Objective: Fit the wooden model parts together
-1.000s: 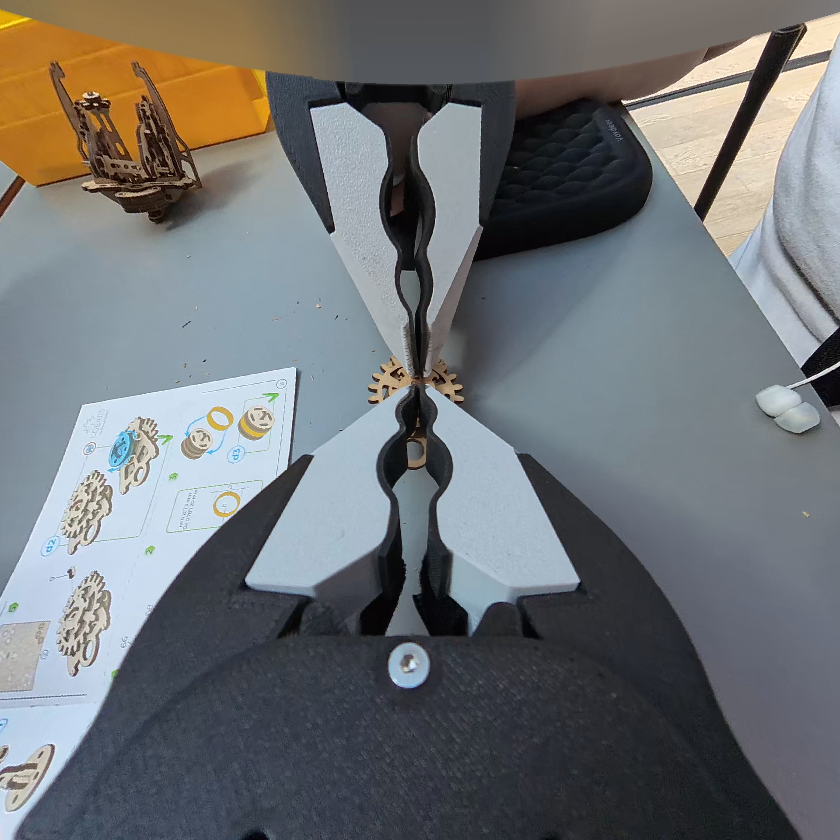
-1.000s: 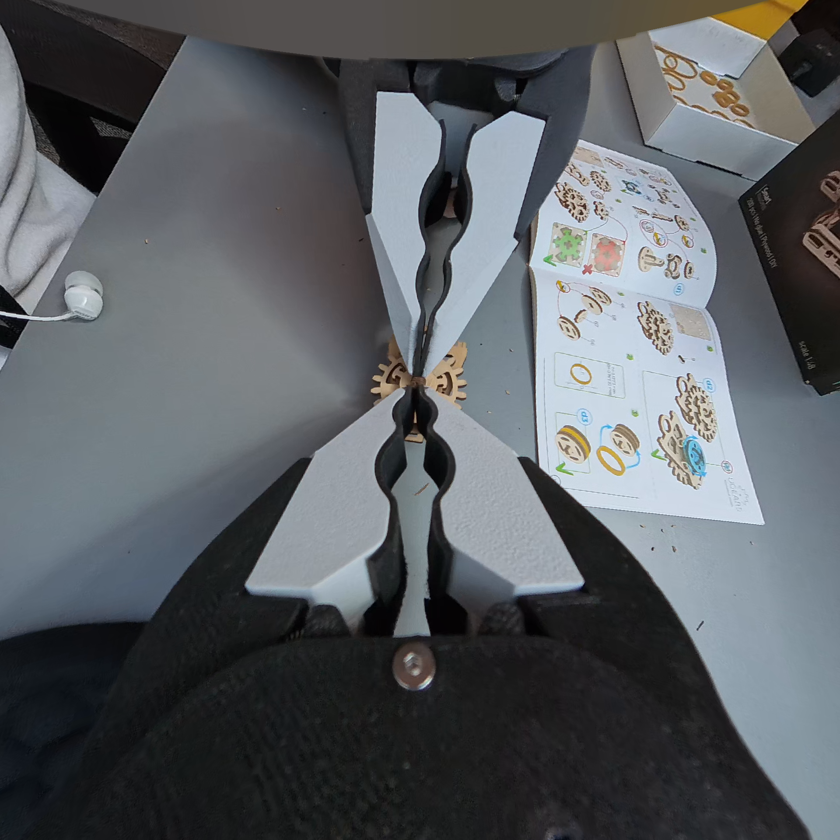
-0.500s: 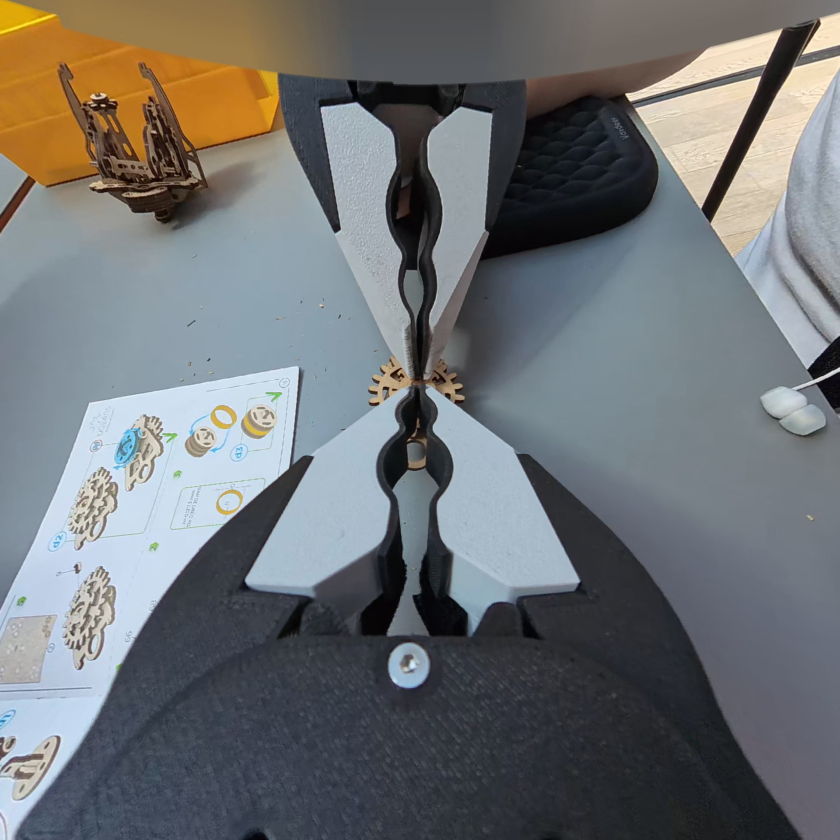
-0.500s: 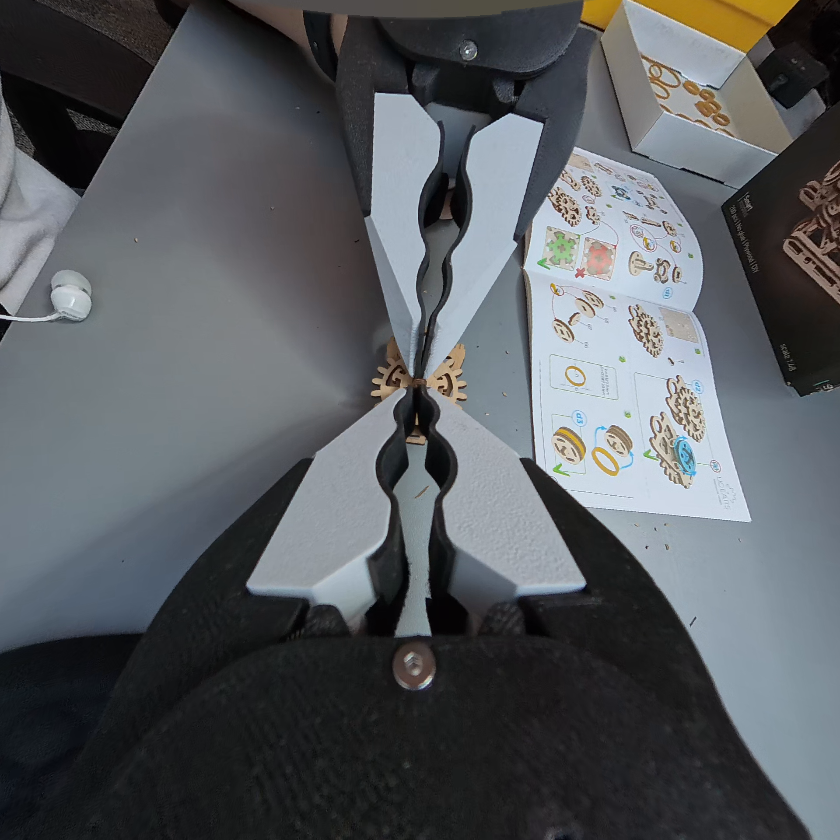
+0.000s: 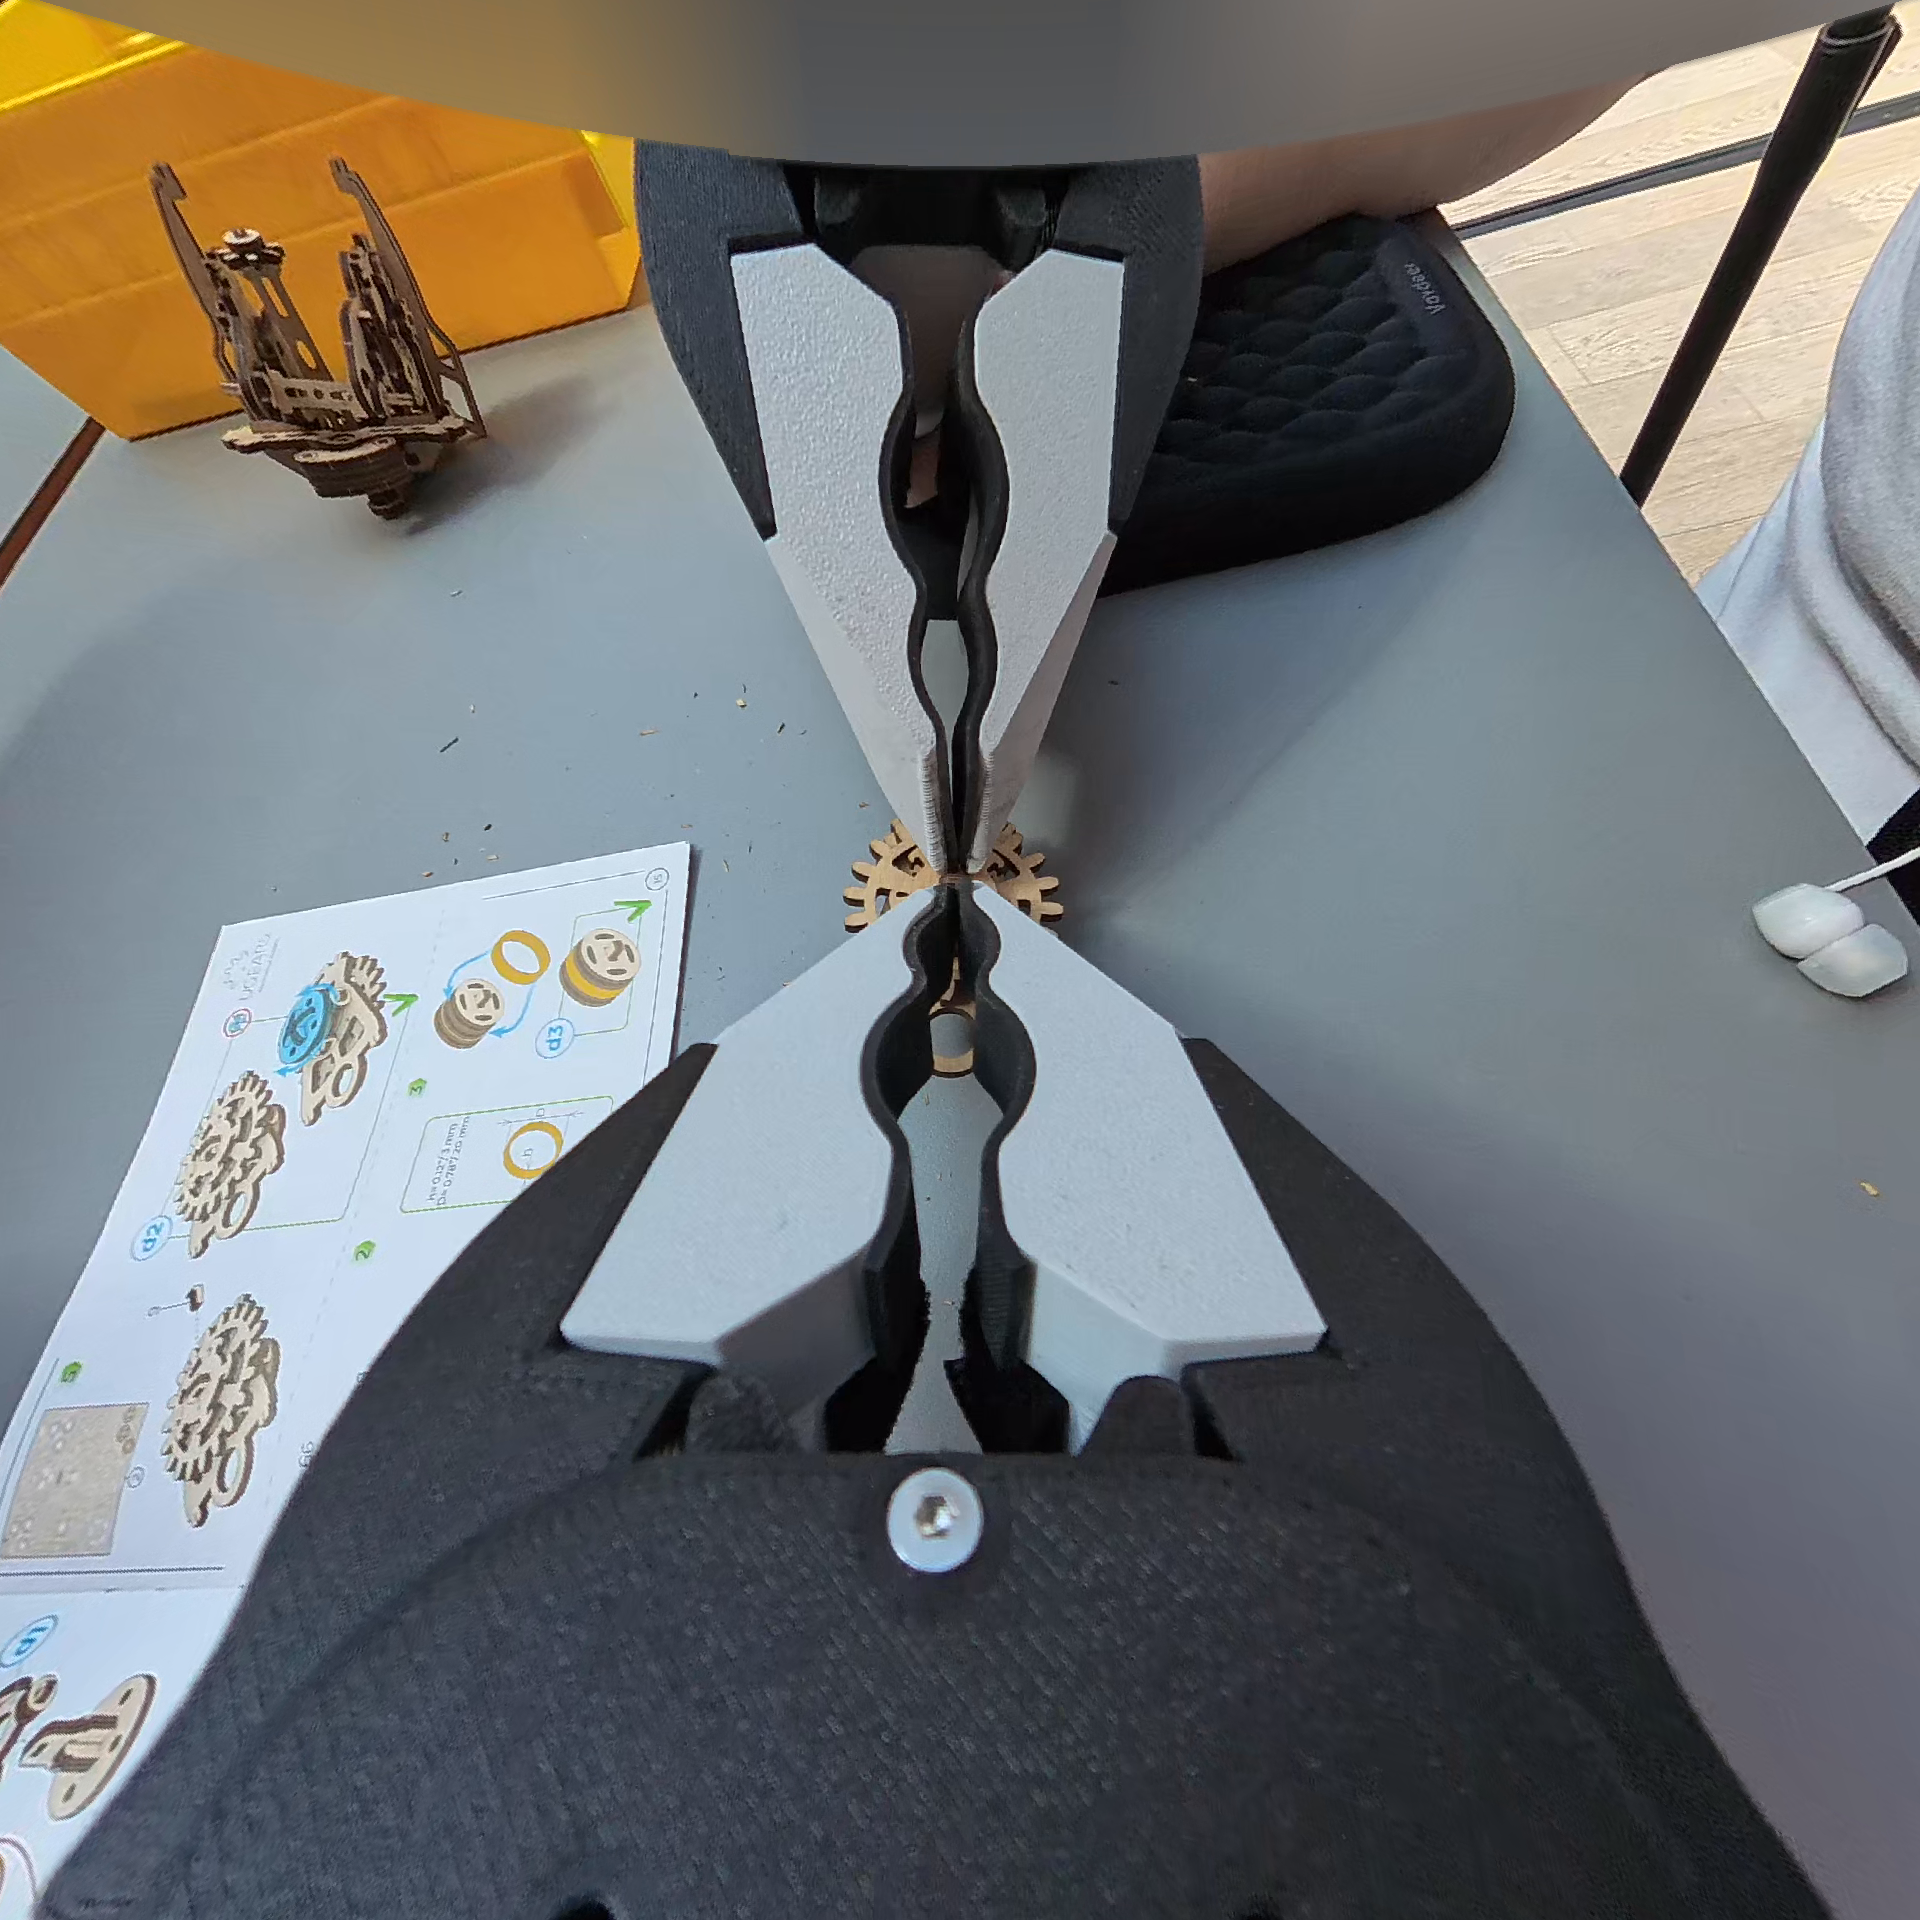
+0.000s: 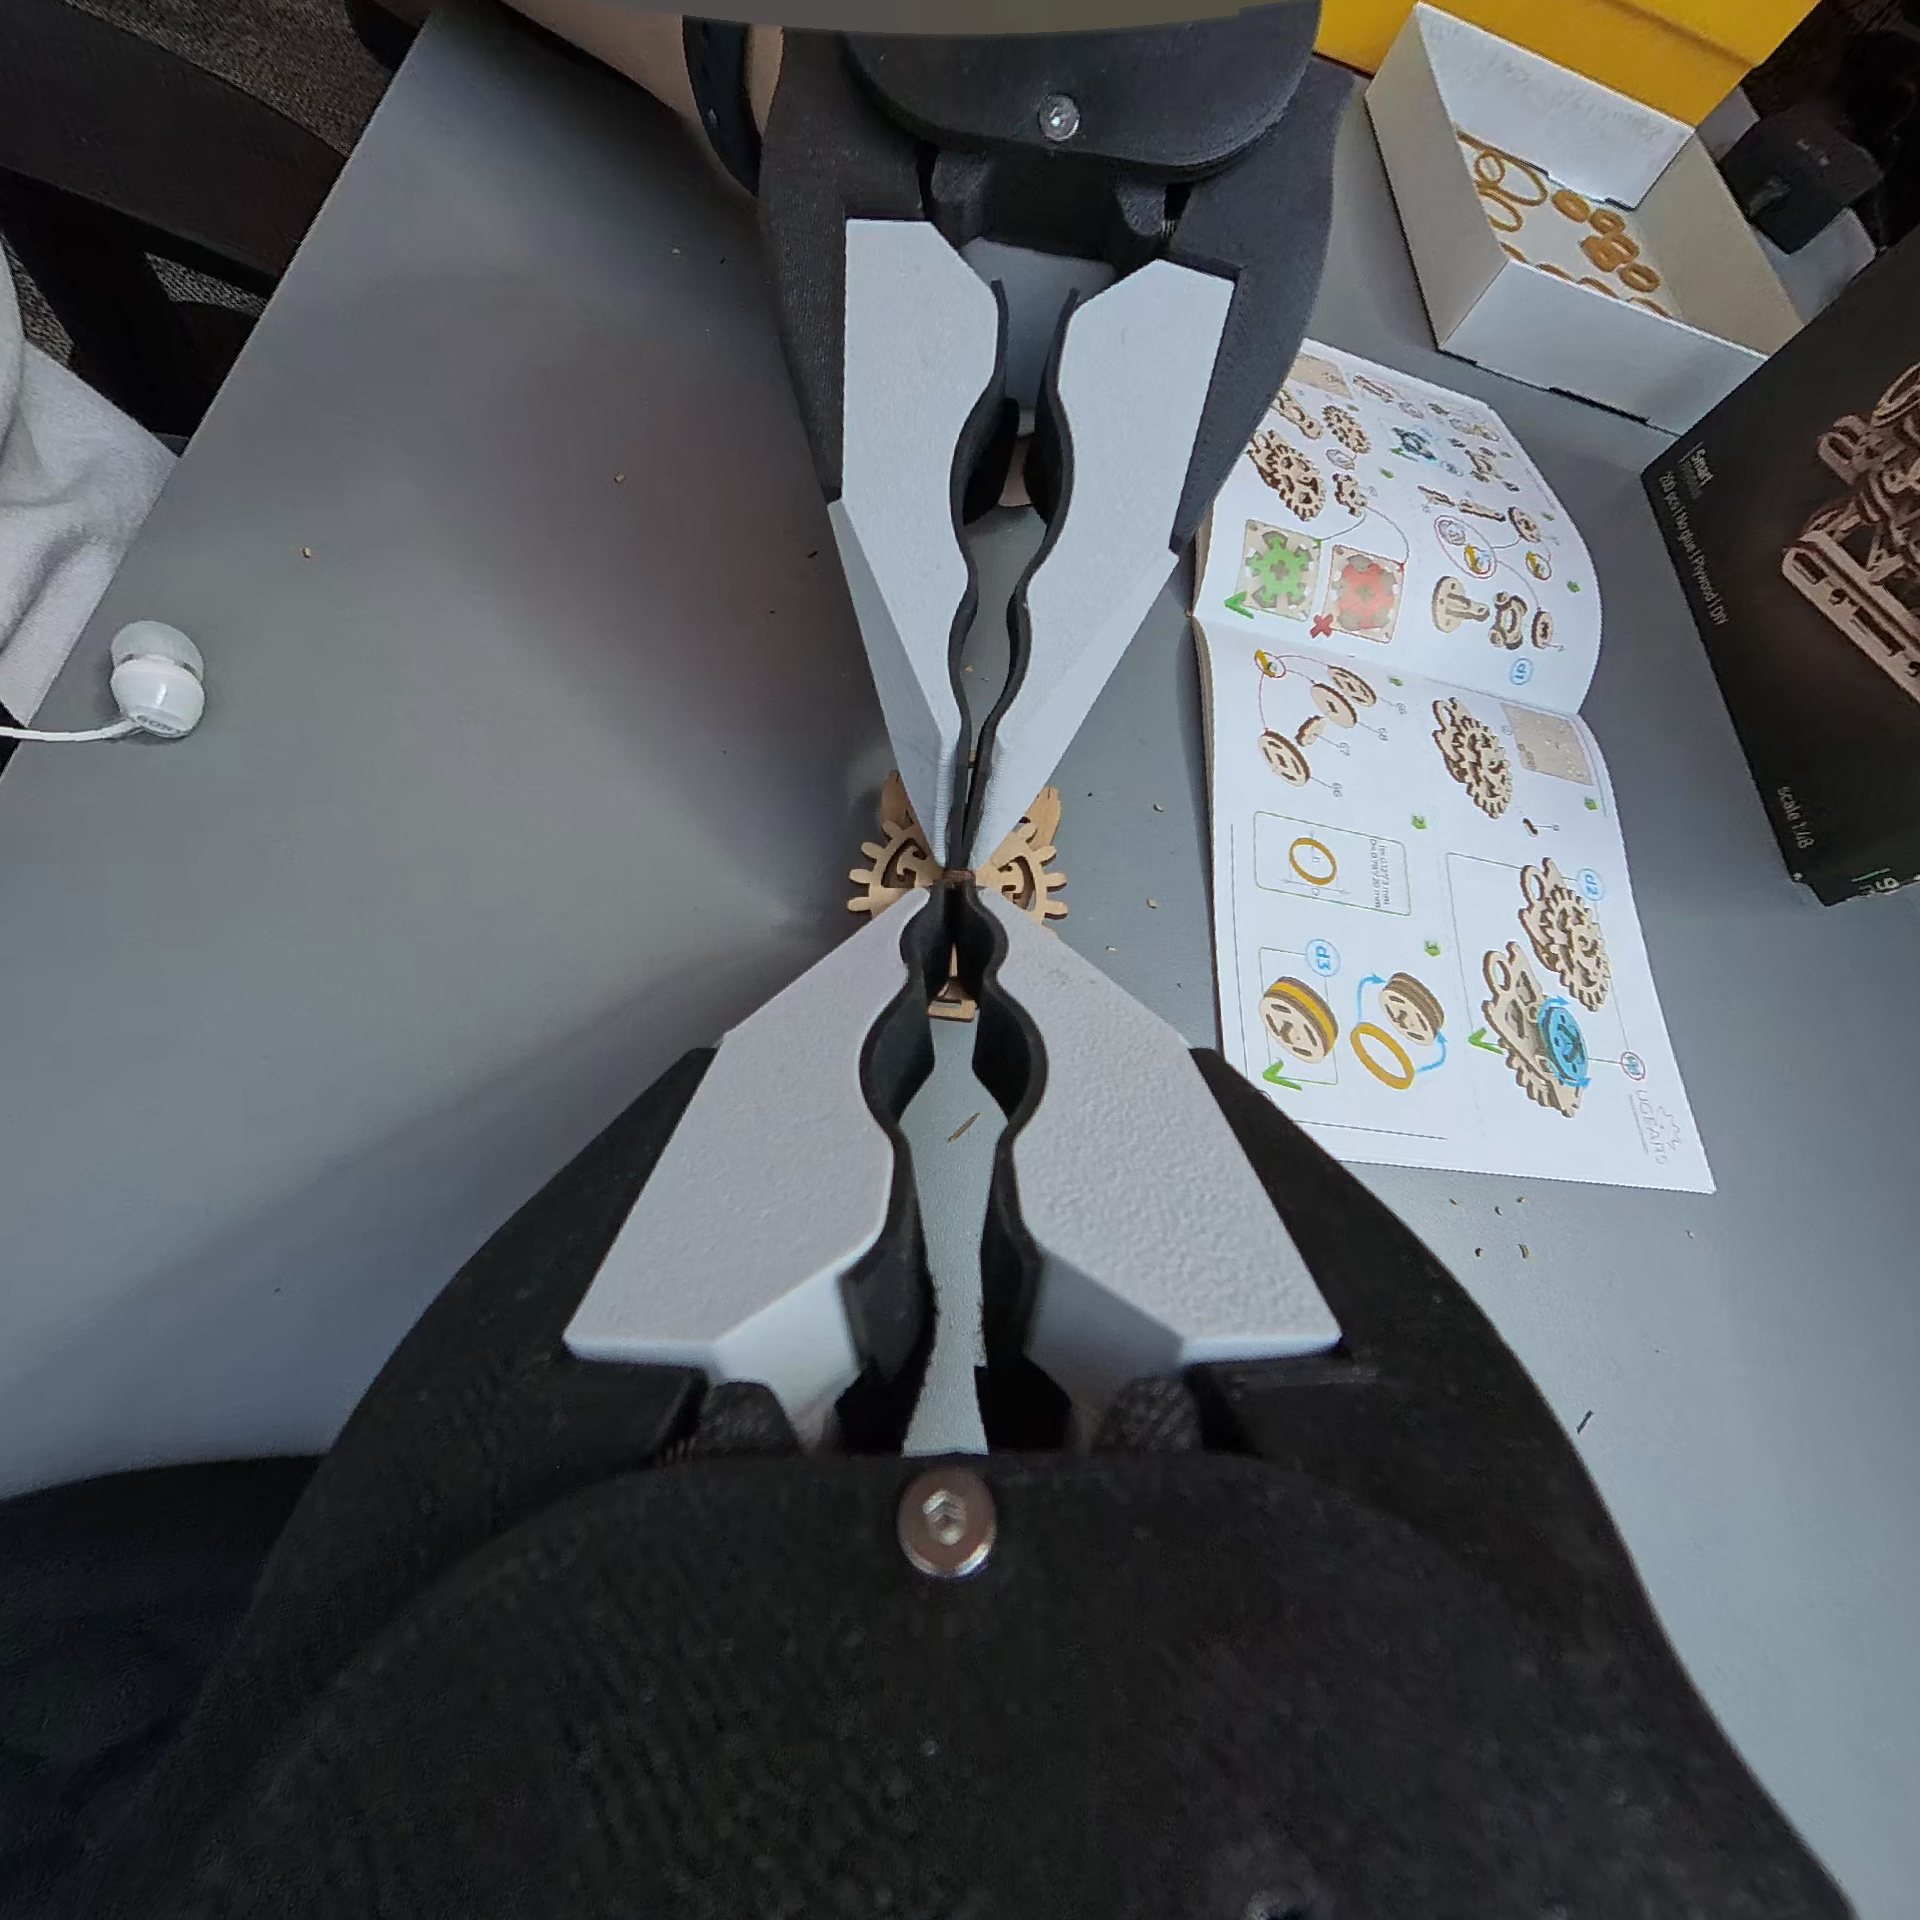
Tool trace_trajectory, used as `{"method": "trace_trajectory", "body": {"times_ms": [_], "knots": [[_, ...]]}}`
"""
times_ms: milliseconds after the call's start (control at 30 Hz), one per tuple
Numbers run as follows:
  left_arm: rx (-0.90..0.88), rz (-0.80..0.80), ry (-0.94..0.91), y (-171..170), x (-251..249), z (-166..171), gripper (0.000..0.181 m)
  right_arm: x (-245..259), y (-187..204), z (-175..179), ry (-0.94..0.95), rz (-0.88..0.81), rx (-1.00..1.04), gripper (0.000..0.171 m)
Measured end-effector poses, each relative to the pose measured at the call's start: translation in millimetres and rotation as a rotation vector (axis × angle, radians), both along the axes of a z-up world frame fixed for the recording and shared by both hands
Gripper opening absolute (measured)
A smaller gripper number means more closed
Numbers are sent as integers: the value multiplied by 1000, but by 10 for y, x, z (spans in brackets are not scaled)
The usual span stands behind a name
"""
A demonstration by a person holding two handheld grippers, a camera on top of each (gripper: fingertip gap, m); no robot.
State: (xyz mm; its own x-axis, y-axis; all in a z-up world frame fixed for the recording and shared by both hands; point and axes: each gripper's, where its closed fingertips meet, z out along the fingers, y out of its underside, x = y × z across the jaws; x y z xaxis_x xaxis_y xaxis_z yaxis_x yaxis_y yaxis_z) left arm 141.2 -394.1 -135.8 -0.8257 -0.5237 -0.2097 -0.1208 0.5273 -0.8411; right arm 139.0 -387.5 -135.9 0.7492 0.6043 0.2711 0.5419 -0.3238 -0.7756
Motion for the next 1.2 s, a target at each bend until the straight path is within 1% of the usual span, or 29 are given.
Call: {"method": "trace_trajectory", "body": {"times_ms": [267, 400, 433, 500, 567, 667, 733, 800, 867, 1000, 1100, 1133, 1167, 1200], "knots": [[5, -10, -3, 3, -3, -4, 0, -2, 2, 1, 1, 4, -9, 0], [1, -13, 0, 1, -8, -9, 0, 21, -5, 11, 62, -4, -55, 0], [3, -15, -3, -7, -16, -10, 0, 26, -10, 26, 92, -10, -67, 0], [6, -27, -4, -37, -34, -13, 0, 45, -18, 101, 210, -43, -103, 0], [10, -28, -7, -64, -34, -16, 0, -7, -95, 144, 337, -26, -198, 0], [10, -26, -9, -67, -28, -14, 0, 43, -85, 70, 275, -68, -203, 0], [13, -25, -14, -67, -29, -16, 0, -5, -83, 48, 249, -52, -188, 0], [13, -24, -15, -67, -29, -15, 0, 26, -72, 4, 180, -61, -170, 0], [15, -23, -18, -67, -30, -15, 0, 26, -80, -1, 177, -63, -169, 0], [20, -20, -25, -68, -32, -17, 0, 77, -54, 17, 271, -120, -200, 0], [24, -18, -32, -68, -32, -17, 0, 40, -75, 7, 319, -127, -246, 0], [26, -17, -35, -68, -32, -17, 0, 29, -69, 25, 370, -148, -266, 0], [27, -16, -36, -68, -32, -17, 0, 7, -69, 51, 470, -177, -313, 0], [28, -16, -38, -69, -32, -17, 0, -18, -72, 78, 612, -205, -387, 0]]}}
